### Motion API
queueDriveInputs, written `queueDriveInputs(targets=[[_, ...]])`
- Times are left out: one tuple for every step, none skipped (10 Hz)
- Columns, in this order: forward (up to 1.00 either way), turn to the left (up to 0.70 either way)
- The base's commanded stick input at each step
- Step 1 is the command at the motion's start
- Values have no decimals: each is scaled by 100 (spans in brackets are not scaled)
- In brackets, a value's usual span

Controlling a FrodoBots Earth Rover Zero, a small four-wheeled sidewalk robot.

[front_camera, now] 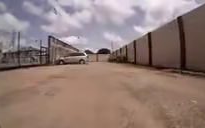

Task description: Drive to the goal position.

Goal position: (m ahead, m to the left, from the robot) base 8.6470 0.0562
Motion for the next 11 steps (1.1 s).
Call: queueDriveInputs(targets=[[85, 0], [85, 0], [85, 0], [85, 0], [85, 0], [85, 0], [85, 0], [85, 0], [85, 0], [85, 0], [85, 0]])
